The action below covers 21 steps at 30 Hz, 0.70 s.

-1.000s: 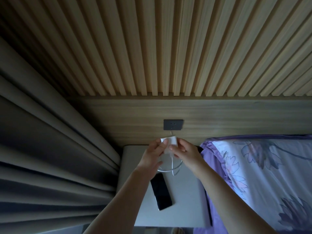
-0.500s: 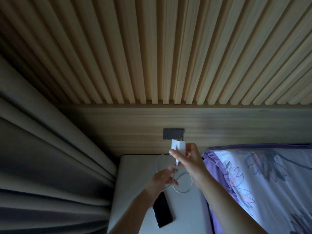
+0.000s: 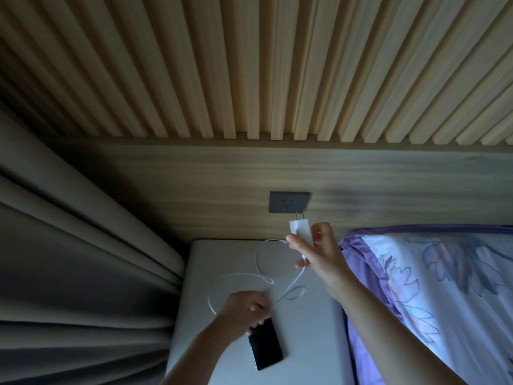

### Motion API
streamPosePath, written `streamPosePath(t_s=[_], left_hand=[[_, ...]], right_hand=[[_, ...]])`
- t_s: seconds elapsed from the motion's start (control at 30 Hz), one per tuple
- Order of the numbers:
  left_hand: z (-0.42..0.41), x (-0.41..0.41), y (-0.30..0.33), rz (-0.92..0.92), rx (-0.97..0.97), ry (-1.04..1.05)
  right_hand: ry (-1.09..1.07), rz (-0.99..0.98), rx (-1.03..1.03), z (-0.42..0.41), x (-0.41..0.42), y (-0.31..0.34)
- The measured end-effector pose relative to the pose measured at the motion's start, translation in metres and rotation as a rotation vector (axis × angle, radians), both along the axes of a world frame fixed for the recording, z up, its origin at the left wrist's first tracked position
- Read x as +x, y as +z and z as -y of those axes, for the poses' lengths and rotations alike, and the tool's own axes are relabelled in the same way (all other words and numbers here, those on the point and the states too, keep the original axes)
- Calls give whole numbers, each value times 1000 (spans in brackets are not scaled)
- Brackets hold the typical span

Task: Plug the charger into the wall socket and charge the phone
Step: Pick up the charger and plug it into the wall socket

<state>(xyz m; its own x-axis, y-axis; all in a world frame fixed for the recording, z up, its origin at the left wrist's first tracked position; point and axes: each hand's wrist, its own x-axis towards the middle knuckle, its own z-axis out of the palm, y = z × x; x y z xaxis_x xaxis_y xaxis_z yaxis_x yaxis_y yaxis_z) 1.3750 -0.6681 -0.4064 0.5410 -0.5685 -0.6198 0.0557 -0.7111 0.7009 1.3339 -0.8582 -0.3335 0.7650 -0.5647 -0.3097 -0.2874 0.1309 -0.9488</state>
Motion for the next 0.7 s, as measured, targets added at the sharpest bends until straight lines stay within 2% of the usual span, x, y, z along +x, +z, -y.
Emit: streamPosePath(t_s=[0.07, 0.13, 0.2, 0.27, 0.37, 0.43, 0.5, 0.57, 0.63, 0.7], left_hand=[[-12, 7, -15, 158, 139, -15], [-23, 15, -24, 275, 383, -201], [-32, 19, -29, 311, 642, -383], [-31, 20, -27, 312, 685, -406], [-13, 16, -25, 250, 439, -294], [9, 9, -10, 145, 202, -60], [32, 2, 14, -74, -74, 275], [48, -5, 32, -335, -287, 457], [61, -6, 42, -438, -370, 480], [66, -4, 45, -387, -432, 544]], right_hand=[[-36, 27, 34, 4, -1, -6], [-65, 52, 68, 6, -2, -11], [-76, 73, 138, 4, -4, -16], [-89, 91, 233, 0, -4, -20], [-88, 97, 369, -9, 2, -24], [-93, 89, 422, -18, 5, -27], [-87, 78, 418, -23, 7, -32], [-36, 48, 386, -24, 8, -33], [-7, 22, 383, -20, 9, -36], [-29, 6, 402, -16, 11, -40]])
